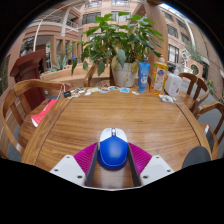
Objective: Arrange mouse
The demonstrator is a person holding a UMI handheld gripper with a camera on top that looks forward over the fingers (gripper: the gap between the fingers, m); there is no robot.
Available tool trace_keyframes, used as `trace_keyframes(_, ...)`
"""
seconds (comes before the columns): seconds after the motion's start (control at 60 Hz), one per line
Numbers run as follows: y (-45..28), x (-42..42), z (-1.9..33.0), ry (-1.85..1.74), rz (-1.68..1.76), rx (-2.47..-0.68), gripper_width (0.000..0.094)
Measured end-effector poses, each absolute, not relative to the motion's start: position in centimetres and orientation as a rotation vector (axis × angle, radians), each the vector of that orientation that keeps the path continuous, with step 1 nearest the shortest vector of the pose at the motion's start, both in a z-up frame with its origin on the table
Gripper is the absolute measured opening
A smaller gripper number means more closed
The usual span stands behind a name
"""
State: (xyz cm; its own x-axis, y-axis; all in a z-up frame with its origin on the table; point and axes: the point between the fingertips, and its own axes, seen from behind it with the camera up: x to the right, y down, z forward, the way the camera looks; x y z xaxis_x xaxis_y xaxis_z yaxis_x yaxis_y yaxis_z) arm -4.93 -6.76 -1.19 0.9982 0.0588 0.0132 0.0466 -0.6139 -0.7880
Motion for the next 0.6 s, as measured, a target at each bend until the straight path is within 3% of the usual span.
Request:
trace_keyframes(0.2,-6.3,-5.2,-0.8,-0.063,0.040,-2.217,0.0400)
trace_keyframes(0.333,-7.3,-5.4,1.4,-0.086,0.058,-2.189,0.0393)
trace_keyframes(0.4,-8.3,-5.4,5.8,-0.096,0.090,-2.114,0.0392)
trace_keyframes(0.6,-13.2,-0.6,23.8,-0.064,0.217,-1.802,0.0390)
